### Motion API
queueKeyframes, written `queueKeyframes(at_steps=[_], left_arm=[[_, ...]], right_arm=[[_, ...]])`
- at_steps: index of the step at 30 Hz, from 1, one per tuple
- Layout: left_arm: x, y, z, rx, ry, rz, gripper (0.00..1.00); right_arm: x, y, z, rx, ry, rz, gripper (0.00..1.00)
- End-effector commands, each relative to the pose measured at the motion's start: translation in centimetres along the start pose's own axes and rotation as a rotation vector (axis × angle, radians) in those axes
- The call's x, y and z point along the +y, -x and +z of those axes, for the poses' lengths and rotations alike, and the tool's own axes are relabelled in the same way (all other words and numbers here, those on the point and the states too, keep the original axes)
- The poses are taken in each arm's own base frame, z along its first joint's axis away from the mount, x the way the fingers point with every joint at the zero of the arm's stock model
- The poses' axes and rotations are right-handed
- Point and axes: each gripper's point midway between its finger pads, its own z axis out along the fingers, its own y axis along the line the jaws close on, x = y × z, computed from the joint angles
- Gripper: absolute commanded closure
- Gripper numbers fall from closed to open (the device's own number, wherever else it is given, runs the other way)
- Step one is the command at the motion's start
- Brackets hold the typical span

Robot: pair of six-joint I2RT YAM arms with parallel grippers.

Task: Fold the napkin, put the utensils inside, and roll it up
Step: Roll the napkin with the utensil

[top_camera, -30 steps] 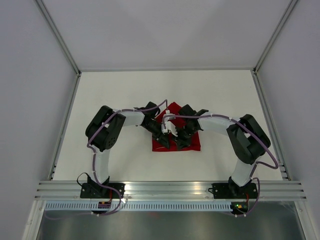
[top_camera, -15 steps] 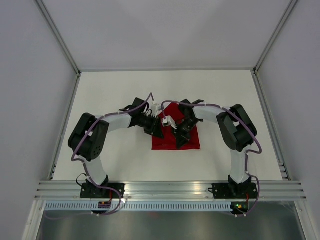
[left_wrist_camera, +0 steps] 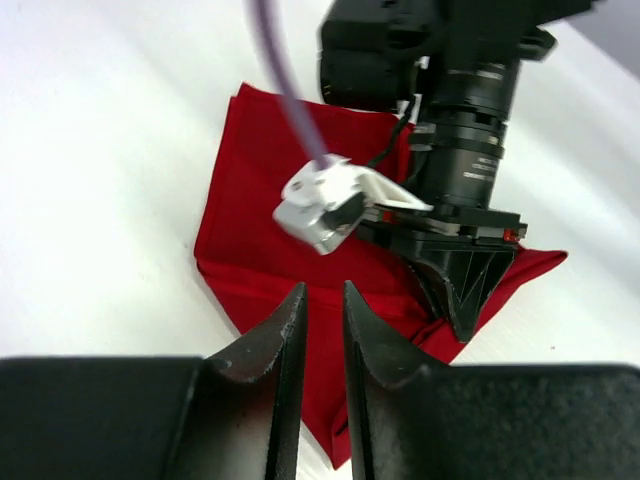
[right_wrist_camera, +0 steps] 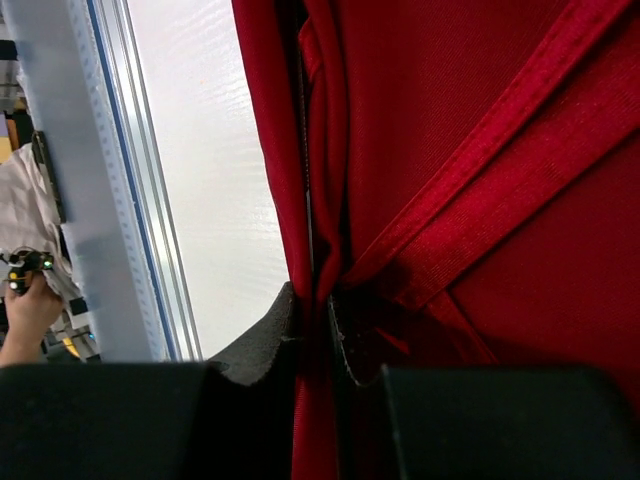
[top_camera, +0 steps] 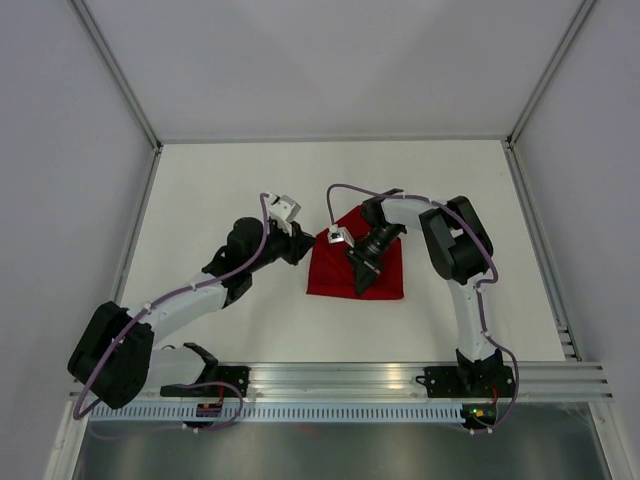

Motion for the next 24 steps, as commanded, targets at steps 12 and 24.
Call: queueKeyframes(at_steps=[12, 24], left_arm=[[-7.8, -5.7, 2.7, 0.127, -0.093, 0.829, 0.34], [-10.9, -12.8, 3.6, 0.225, -0.210, 1.133, 0.41]], right_arm=[[-5.6, -2.6, 0.7, 0.132, -0.121, 0.033, 0.99], [-5.8, -2.6, 0.8, 0.133, -0.118, 0.056, 0.99]])
